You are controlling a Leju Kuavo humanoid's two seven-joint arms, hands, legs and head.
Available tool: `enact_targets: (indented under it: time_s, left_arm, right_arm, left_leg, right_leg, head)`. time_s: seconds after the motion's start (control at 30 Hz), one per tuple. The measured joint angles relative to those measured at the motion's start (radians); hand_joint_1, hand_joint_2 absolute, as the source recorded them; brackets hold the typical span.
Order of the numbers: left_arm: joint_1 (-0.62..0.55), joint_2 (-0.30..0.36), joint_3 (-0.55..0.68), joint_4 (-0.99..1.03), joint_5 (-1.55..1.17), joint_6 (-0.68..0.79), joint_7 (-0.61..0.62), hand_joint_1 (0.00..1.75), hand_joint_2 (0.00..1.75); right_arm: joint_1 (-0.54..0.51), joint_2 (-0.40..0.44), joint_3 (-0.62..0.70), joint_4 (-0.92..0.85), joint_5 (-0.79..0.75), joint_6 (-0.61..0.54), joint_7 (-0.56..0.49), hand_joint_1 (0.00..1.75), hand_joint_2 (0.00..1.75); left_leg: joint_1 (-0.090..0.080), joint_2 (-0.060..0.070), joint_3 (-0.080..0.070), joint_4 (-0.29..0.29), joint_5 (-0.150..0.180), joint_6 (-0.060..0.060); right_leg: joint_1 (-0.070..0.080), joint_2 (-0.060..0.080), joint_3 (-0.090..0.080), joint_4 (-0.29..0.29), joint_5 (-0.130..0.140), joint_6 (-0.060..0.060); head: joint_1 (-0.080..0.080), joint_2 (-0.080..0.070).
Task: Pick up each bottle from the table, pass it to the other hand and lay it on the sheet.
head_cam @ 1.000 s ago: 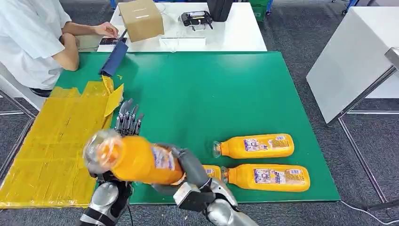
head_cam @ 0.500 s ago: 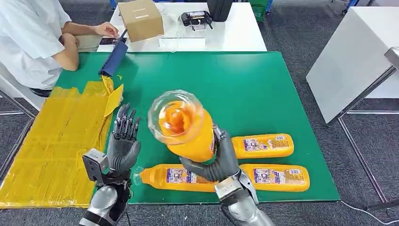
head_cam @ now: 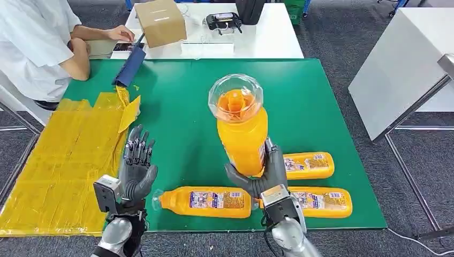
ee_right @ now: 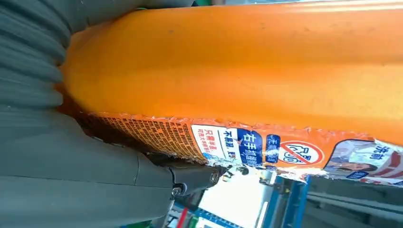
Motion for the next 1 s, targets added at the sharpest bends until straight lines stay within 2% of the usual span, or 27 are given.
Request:
enact_targets:
  time_s: [0.17, 0.4, 0.63, 1.0]
  left_arm:
    - [0.015, 0.000, -0.003, -0.039, -0.018, -0.023, -0.016, 0.00, 1.75]
    - [0.032, 0.002, -0.030, -0.117, -0.021, -0.044, -0.026, 0.00, 1.75]
    - [0.035, 0.002, -0.040, -0.136, -0.009, -0.061, -0.035, 0.00, 1.75]
    - [0.025, 0.002, -0.108, -0.159, -0.005, -0.118, -0.046, 0.00, 1.75]
  right_arm:
    - [-0.018, 0.010, -0.017, 0.064, -0.001, 0.000, 0.047, 1.75, 1.75]
    - [-0.080, 0.031, -0.055, 0.213, -0.009, 0.001, 0.060, 1.75, 1.75]
    - [-0.112, 0.046, -0.061, 0.289, 0.021, 0.017, 0.078, 1.75, 1.75]
    - [-0.204, 0.085, 0.016, 0.420, 0.141, 0.043, 0.109, 1.75, 1.75]
  left_leg:
    - [0.000, 0.000, 0.000, 0.000, 0.000, 0.000]
    - [0.000, 0.000, 0.000, 0.000, 0.000, 0.000]
    - [0.000, 0.000, 0.000, 0.000, 0.000, 0.000]
    - [0.000, 0.000, 0.000, 0.000, 0.000, 0.000]
  right_leg:
    - [0.000, 0.000, 0.000, 0.000, 0.000, 0.000]
    - [0.000, 0.000, 0.000, 0.000, 0.000, 0.000]
    - [0.000, 0.000, 0.000, 0.000, 0.000, 0.000]
    - [0.000, 0.000, 0.000, 0.000, 0.000, 0.000]
  head:
    - [0.000, 0.000]
    - [0.000, 0.000]
    - [0.000, 0.000]
    - [0.000, 0.000]
